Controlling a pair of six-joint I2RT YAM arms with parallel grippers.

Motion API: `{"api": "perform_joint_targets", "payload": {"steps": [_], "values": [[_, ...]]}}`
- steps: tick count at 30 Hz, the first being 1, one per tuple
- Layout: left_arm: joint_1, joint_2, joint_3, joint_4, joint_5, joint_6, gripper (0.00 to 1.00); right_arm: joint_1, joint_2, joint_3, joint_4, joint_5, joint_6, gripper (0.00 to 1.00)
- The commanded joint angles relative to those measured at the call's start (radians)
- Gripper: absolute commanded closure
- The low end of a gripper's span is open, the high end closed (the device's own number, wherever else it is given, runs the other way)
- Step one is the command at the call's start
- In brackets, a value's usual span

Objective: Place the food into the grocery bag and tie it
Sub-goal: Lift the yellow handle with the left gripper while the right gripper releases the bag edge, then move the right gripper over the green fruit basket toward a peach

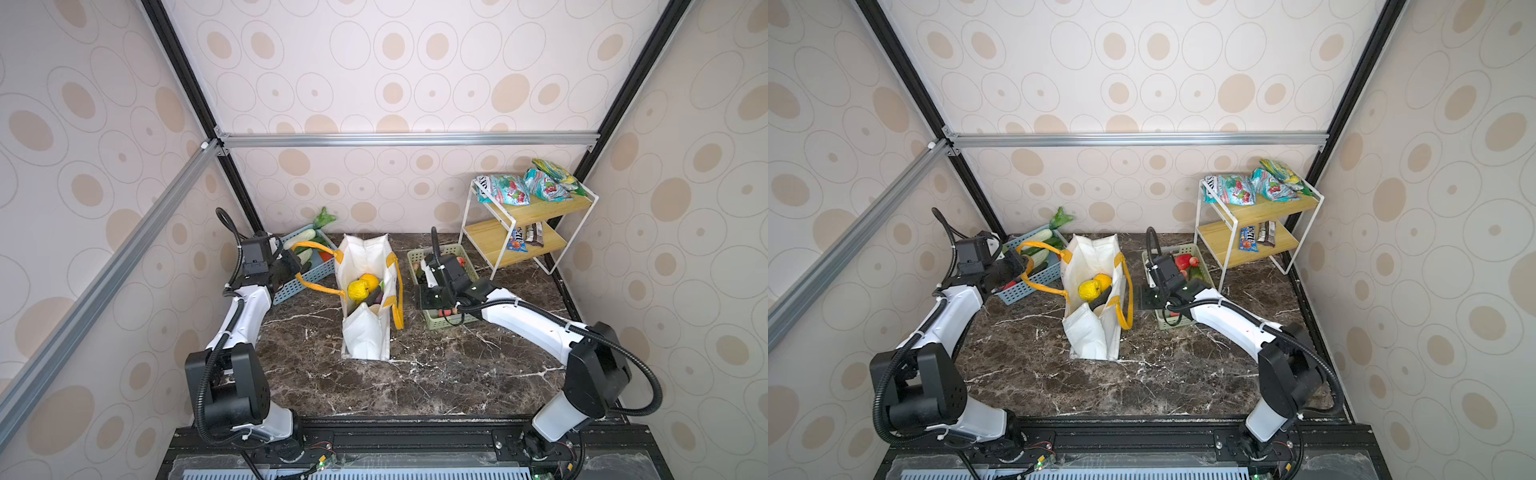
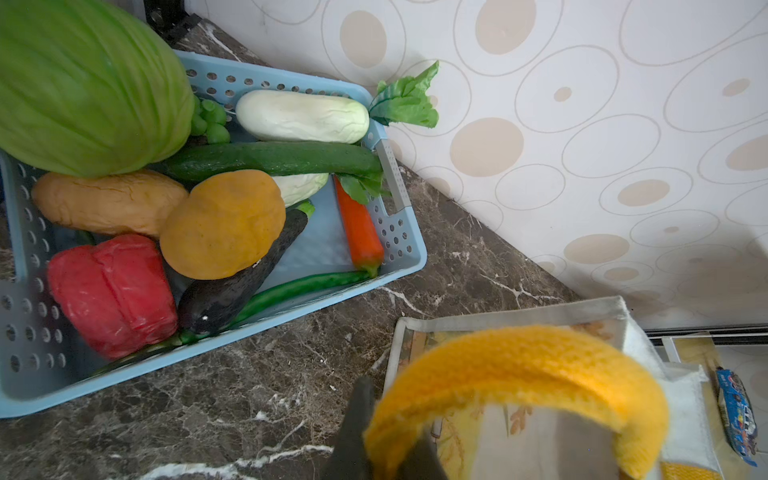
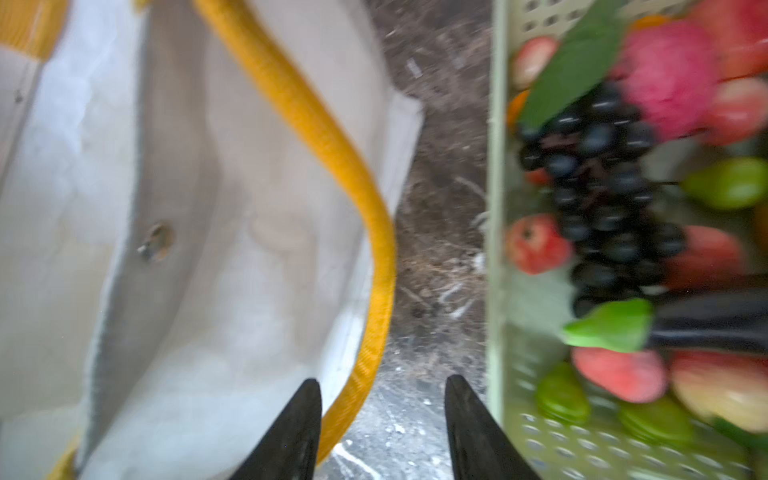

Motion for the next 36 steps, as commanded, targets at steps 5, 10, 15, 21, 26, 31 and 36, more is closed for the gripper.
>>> {"api": "perform_joint_targets", "payload": {"steps": [5,10,15,21,26,31,36], "values": [[-0.007,-0.007,-0.006,0.036,0.028,0.009,0.97,-0.077,-0.019,-0.021,-0.075,0.161,-0.054,0.51],[-0.013,-0.009,-0.008,0.03,0.036,0.015,0.97,-0.116,0.064,0.044,-0.109,0.141,-0.128,0.67],[-0.022,-0.005,-0.012,0.035,0.041,0.013,0.97,-0.125,0.164,0.121,-0.136,0.107,-0.161,0.73],[-0.036,-0.005,-0.021,0.039,0.038,0.012,0.97,-0.126,0.263,0.199,-0.13,0.057,-0.163,0.79],[-0.046,-0.004,-0.026,0.038,0.034,0.015,0.97,-0.126,0.345,0.267,-0.137,0.029,-0.152,0.82],[-0.048,-0.004,-0.018,0.032,0.029,0.02,0.97,-0.13,0.396,0.301,-0.152,0.032,-0.127,0.85],[-0.047,0.001,-0.013,0.031,0.03,0.019,0.97,-0.134,0.418,0.293,-0.14,0.024,-0.108,0.86]]}}
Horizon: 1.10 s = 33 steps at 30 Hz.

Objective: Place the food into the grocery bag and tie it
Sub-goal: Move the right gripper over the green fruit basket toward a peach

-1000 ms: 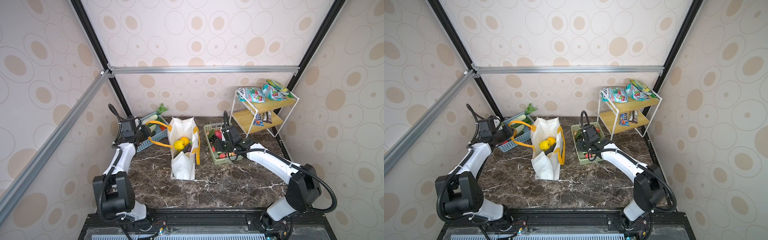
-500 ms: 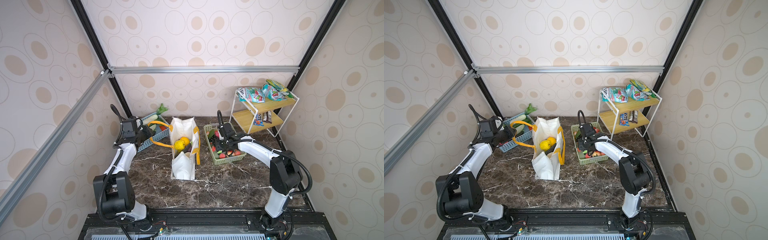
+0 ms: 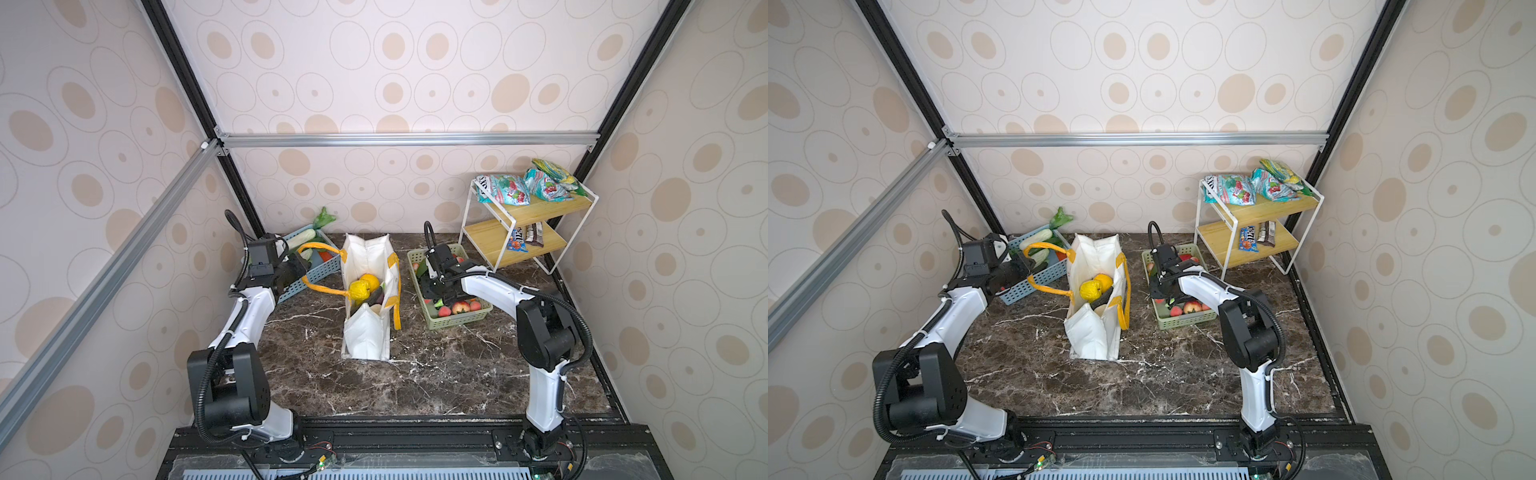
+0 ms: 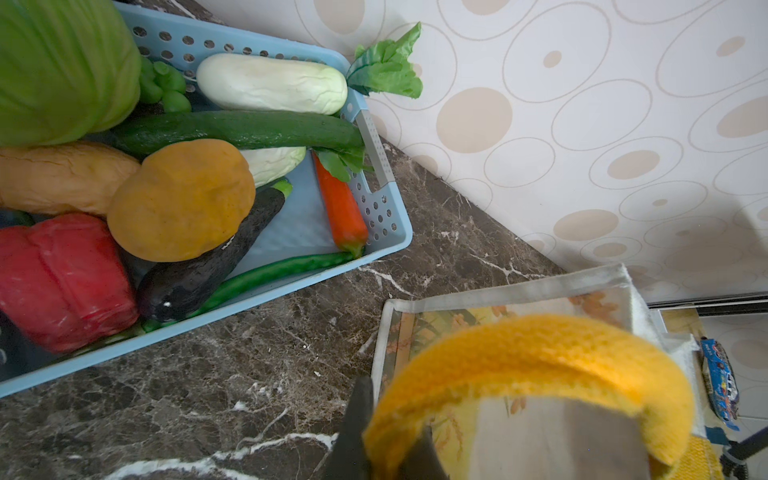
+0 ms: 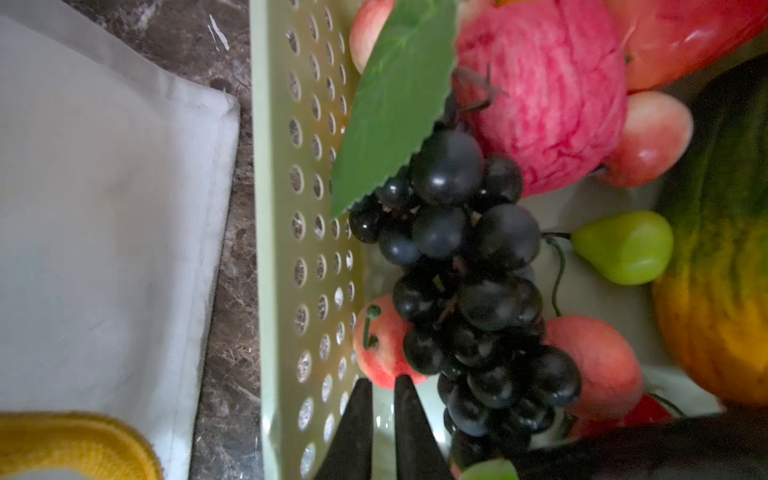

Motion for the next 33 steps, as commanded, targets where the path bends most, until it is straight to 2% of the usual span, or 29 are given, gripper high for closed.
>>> {"api": "perform_joint_targets", "payload": {"steps": [1,9,13,17,25,33], "values": [[-0.007,0.003,0.018,0.015,0.003,0.018,0.97,-0.004,0.02,0.014,-0.015,-0.011,0.019,0.86],[-0.007,0.007,0.023,0.012,0.0,0.02,0.97,0.005,0.005,-0.043,0.081,-0.152,0.071,0.84],[-0.01,0.007,0.017,0.015,0.0,0.017,0.97,0.015,-0.003,-0.054,0.112,-0.183,0.096,0.83],[-0.011,0.003,0.012,0.016,0.001,0.017,0.97,0.012,0.007,-0.042,0.074,-0.1,0.097,0.81],[-0.012,0.005,0.013,0.016,0.004,0.017,0.97,0.011,0.014,-0.037,0.02,0.037,0.095,0.64],[-0.017,0.009,0.021,0.012,0.002,0.019,0.97,0.01,0.061,-0.016,0.047,0.028,0.094,0.55]]}}
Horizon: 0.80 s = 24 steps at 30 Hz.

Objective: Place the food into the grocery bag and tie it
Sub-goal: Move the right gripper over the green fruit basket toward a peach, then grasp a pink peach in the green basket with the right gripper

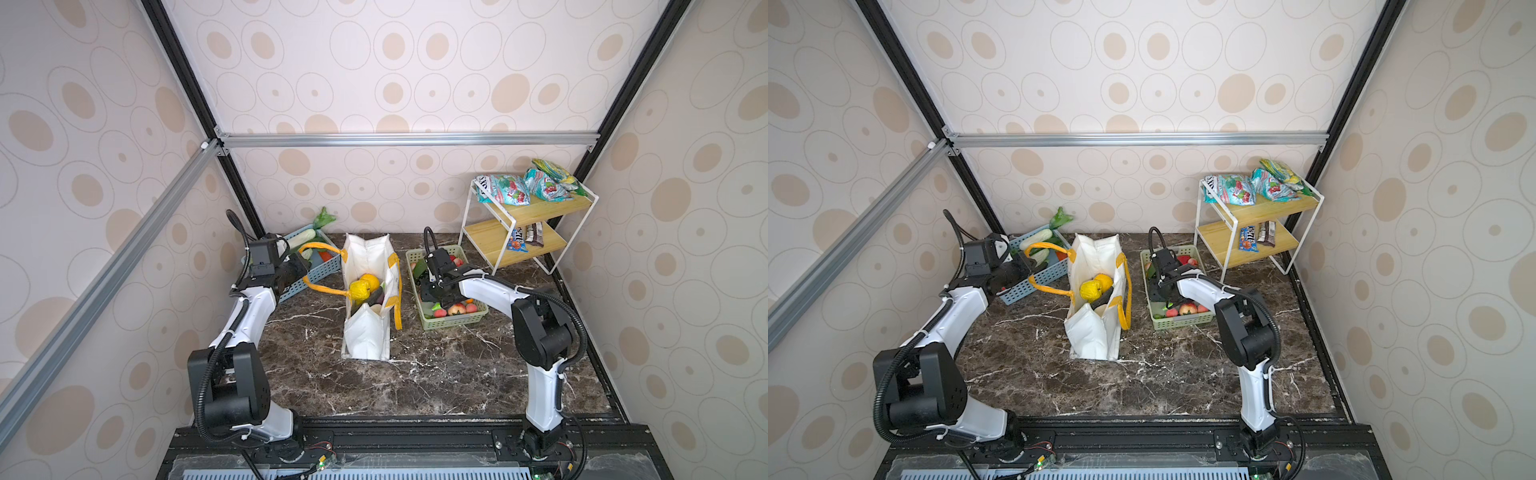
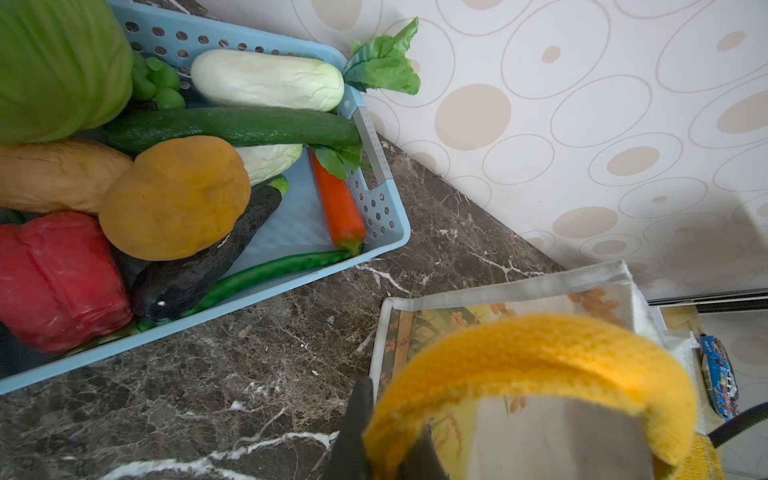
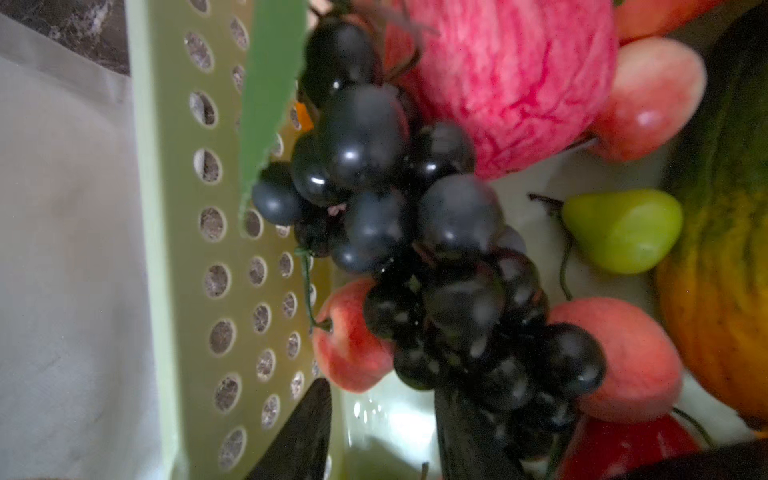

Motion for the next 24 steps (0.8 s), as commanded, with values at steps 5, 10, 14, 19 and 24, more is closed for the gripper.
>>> {"api": "perform_joint_targets", "payload": {"steps": [5,10,14,19,24], "values": [[-0.012,0.001,0.017,0.008,-0.001,0.023,0.97,0.003,0.09,0.071,-0.002,-0.023,0.015,0.51],[-0.012,-0.002,0.023,0.002,0.0,0.024,0.97,0.001,0.124,0.072,0.006,-0.011,0.026,0.5],[-0.012,0.003,0.03,0.002,0.0,0.026,0.97,0.003,0.132,0.069,0.0,-0.019,0.037,0.63],[-0.016,0.01,0.03,0.01,0.001,0.019,0.97,-0.001,0.086,0.045,0.001,-0.013,0.041,0.7],[-0.025,0.014,0.027,0.014,-0.003,0.018,0.97,-0.01,0.017,0.024,-0.026,-0.018,0.035,0.7]]}}
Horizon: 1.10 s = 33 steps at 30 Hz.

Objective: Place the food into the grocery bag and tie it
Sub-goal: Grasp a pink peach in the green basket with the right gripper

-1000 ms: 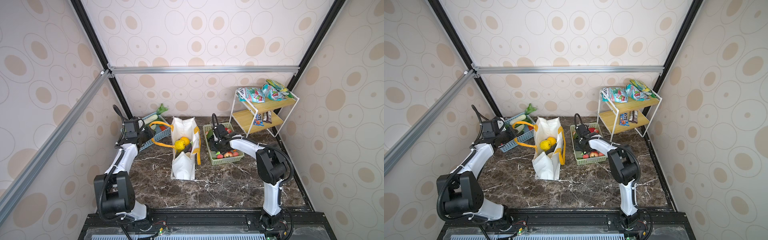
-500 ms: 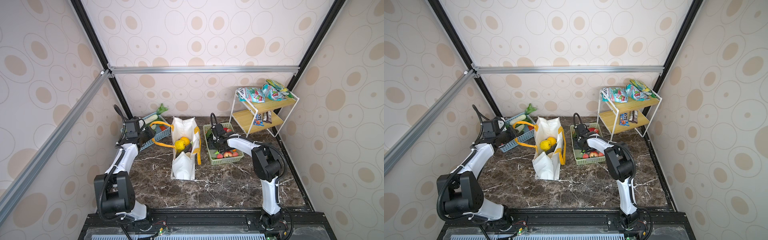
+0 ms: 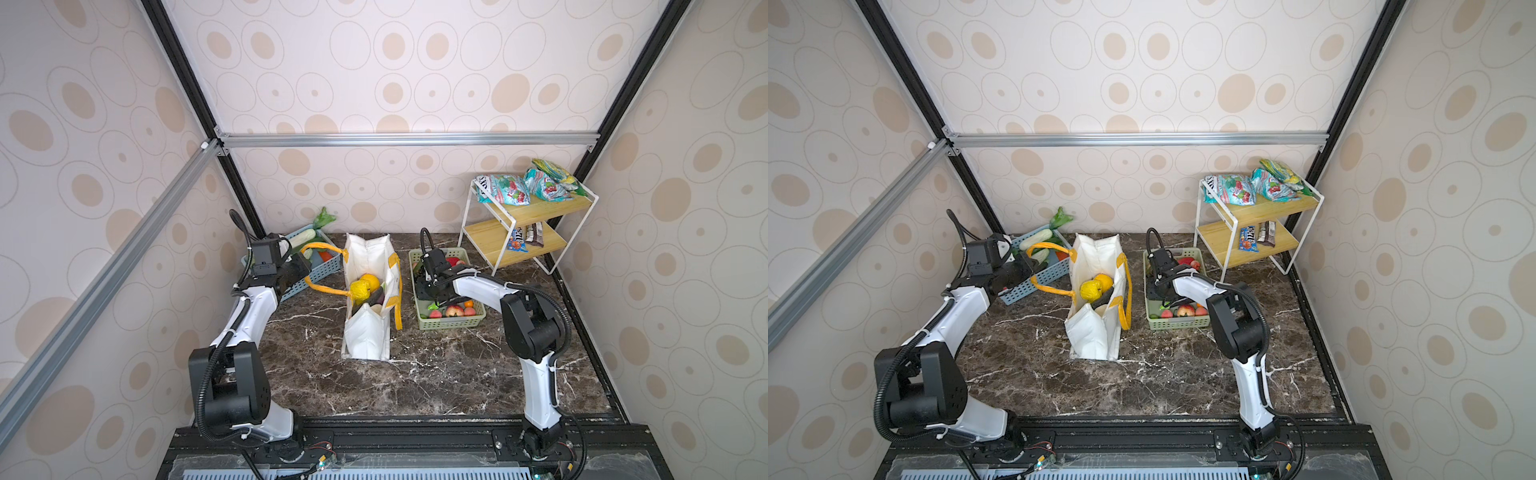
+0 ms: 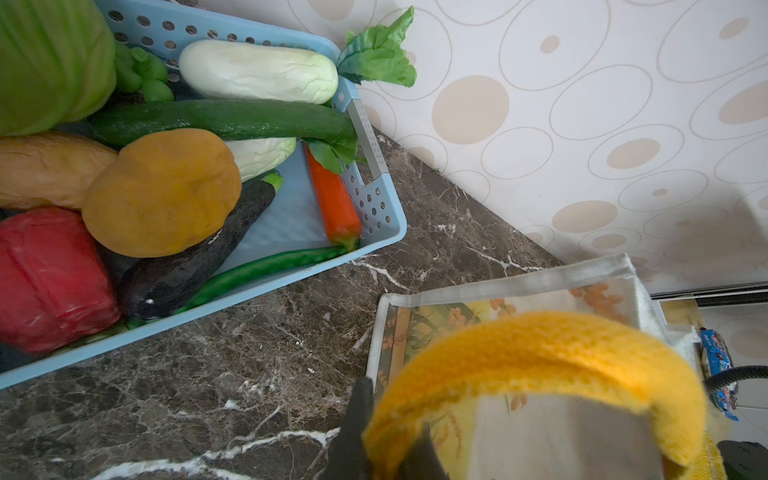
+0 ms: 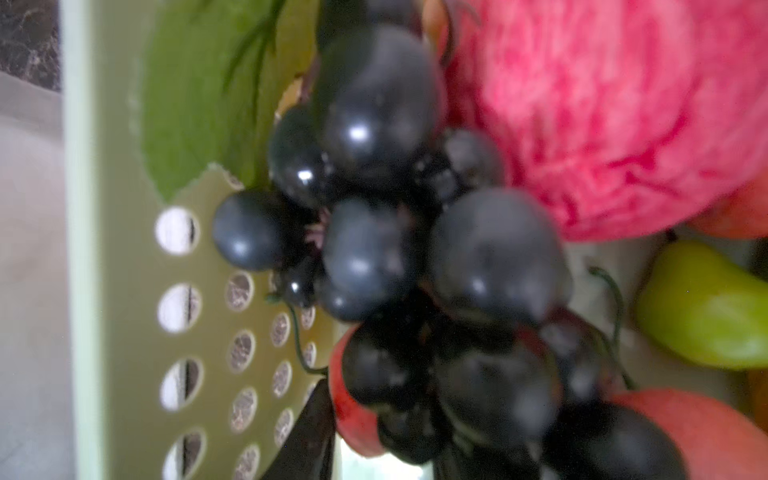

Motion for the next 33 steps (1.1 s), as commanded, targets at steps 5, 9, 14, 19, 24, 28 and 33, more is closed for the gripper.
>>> {"api": "perform_joint_targets", "payload": {"steps": [5,9,14,19,24,28,33], "values": [[-0.019,0.015,0.03,0.021,-0.002,0.014,0.97,-0.011,-0.15,-0.064,-0.072,0.001,-0.011,0.7],[-0.026,0.018,0.032,0.023,-0.004,0.012,0.97,-0.012,-0.204,-0.089,-0.081,0.008,-0.019,0.69],[-0.036,0.027,0.036,0.017,-0.012,0.014,0.97,-0.013,-0.265,-0.118,-0.086,0.018,-0.027,0.69],[-0.042,0.032,0.047,0.014,-0.018,0.015,0.97,-0.013,-0.307,-0.109,-0.104,0.031,-0.035,0.69],[-0.046,0.03,0.042,0.017,-0.02,0.015,0.97,-0.012,-0.338,-0.092,-0.142,0.099,-0.061,0.69],[-0.046,0.032,0.039,0.017,-0.021,0.015,0.97,-0.012,-0.35,-0.072,-0.174,0.15,-0.085,0.69],[-0.051,0.037,0.053,0.011,-0.023,0.016,0.97,-0.011,-0.378,-0.043,-0.158,0.084,-0.083,0.69]]}}
